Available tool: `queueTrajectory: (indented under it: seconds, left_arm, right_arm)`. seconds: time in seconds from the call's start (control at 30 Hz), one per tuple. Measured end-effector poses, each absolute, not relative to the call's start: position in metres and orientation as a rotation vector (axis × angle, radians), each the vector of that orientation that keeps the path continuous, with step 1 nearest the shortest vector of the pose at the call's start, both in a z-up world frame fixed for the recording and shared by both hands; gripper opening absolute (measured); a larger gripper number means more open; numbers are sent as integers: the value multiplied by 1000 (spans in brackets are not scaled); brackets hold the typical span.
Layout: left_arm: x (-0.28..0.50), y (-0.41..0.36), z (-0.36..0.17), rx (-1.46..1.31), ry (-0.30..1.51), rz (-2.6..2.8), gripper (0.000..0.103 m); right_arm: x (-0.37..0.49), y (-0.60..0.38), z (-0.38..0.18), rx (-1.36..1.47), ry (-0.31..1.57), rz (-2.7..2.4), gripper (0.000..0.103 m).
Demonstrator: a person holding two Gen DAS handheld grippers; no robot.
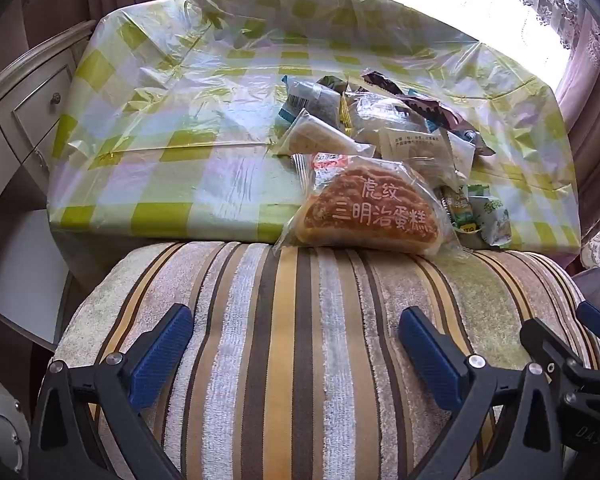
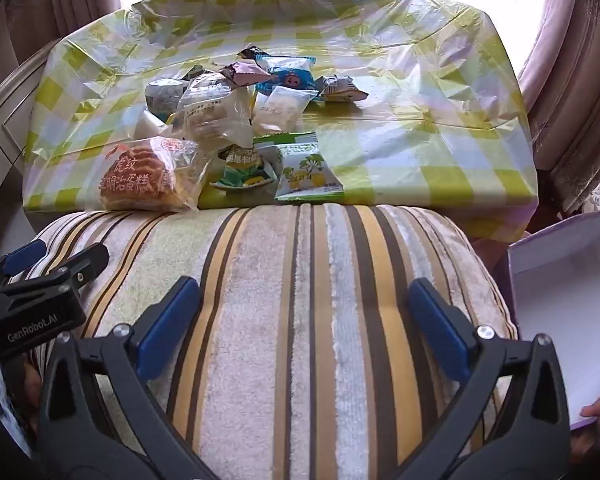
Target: Organize snacks
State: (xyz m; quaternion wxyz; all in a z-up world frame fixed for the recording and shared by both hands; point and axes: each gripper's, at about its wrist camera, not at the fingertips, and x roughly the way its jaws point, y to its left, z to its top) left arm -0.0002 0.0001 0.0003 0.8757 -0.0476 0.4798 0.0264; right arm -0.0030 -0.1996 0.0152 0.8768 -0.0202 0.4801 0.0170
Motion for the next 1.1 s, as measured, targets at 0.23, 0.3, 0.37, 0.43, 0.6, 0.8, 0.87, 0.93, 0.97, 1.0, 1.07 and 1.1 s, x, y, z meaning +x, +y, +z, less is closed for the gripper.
queueTrajectory:
  seconds: [0.23, 0.3, 0.37, 0.43, 0.6, 0.8, 0.87, 0.93, 0.97, 1.0, 1.07, 1.1]
  left_arm:
    - [1, 0, 0, -97, 1009, 61, 103]
    - [1, -2, 1, -90, 1013, 65, 103]
    - [1, -2, 1, -92, 1014, 65, 103]
    - [0, -2, 1, -95, 1013, 65, 103]
    - [0, 2, -1, -108, 1008, 60, 103]
    - [0, 3, 0, -109, 1008, 56, 103]
    - [1, 4, 0, -112, 1009, 57, 103]
    - [1, 3, -1, -111, 1008, 56, 103]
    - [1, 4, -1, -111, 1007, 54, 103]
    - [1, 4, -2, -110, 1006, 53, 103]
    - [1, 2, -2, -107, 1002, 52, 103]
    - [1, 2, -2, -108, 999, 52, 103]
  right_arm:
    - [0, -199, 15, -40, 1002, 35, 103]
    - [-3, -200, 15, -33, 997, 41, 103]
    - [-4, -200, 16, -32, 997, 41, 103]
    - [-2, -200, 14, -32, 998, 42, 103]
    - [-3, -199, 15, -34, 999, 41, 103]
    - [-3, -199, 16, -33, 995, 40, 103]
    - [-3, -200, 15, -31, 994, 43, 103]
    - [-3, -200, 15, -30, 992, 42, 103]
    - [-3, -200, 15, -27, 988, 42, 103]
    - [-3, -201, 15, -25, 985, 42, 103]
    - [-3, -201, 15, -24, 981, 41, 103]
    - [-4, -201, 15, -25, 979, 40, 103]
